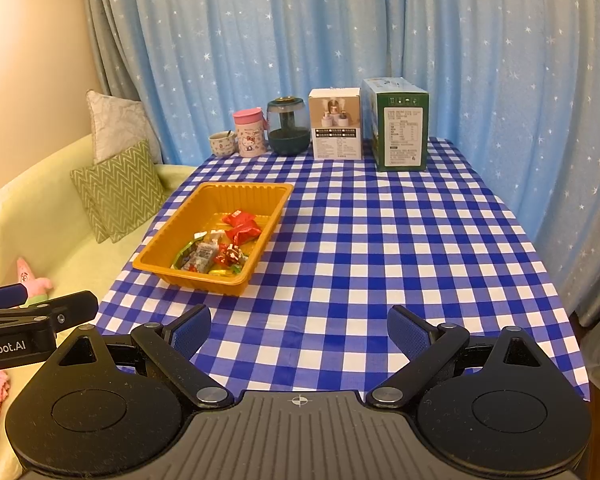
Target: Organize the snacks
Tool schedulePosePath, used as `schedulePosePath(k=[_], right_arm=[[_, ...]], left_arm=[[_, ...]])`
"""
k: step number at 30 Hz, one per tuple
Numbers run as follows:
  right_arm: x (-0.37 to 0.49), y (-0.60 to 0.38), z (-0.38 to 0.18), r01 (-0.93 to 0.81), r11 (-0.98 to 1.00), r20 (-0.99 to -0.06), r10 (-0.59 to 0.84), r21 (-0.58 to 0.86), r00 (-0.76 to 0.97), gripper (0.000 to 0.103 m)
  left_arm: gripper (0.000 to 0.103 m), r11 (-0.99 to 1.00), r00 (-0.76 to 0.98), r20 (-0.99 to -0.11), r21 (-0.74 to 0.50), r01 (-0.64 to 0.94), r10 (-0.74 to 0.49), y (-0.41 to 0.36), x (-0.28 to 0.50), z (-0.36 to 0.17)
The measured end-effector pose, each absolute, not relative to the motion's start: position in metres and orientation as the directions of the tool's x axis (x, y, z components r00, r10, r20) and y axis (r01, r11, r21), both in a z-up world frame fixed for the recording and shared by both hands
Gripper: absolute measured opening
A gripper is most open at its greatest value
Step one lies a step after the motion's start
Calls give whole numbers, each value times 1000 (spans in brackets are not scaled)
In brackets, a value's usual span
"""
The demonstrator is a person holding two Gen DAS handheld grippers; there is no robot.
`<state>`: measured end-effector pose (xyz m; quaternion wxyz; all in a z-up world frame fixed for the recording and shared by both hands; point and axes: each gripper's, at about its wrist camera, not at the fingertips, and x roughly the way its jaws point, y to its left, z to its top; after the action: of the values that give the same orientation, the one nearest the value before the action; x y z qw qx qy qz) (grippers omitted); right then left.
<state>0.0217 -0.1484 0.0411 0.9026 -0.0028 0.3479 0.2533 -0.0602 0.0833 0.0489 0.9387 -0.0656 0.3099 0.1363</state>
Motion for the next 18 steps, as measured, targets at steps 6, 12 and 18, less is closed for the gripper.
schedulePosePath(k=[6, 12, 18], right_arm=[[22, -148, 41, -460, 871, -629, 455, 170, 630, 94], [22, -149, 40, -459, 872, -630, 455, 170, 630, 94], [23, -150, 40, -458, 872, -629, 455, 172, 630, 94]], left_arm=[[103, 954, 771, -599, -38, -296, 215, 84, -60, 49], [103, 954, 771, -600, -39, -296, 214, 83, -60, 49], [103, 954, 771, -600, -39, -296, 214, 82, -61, 47]])
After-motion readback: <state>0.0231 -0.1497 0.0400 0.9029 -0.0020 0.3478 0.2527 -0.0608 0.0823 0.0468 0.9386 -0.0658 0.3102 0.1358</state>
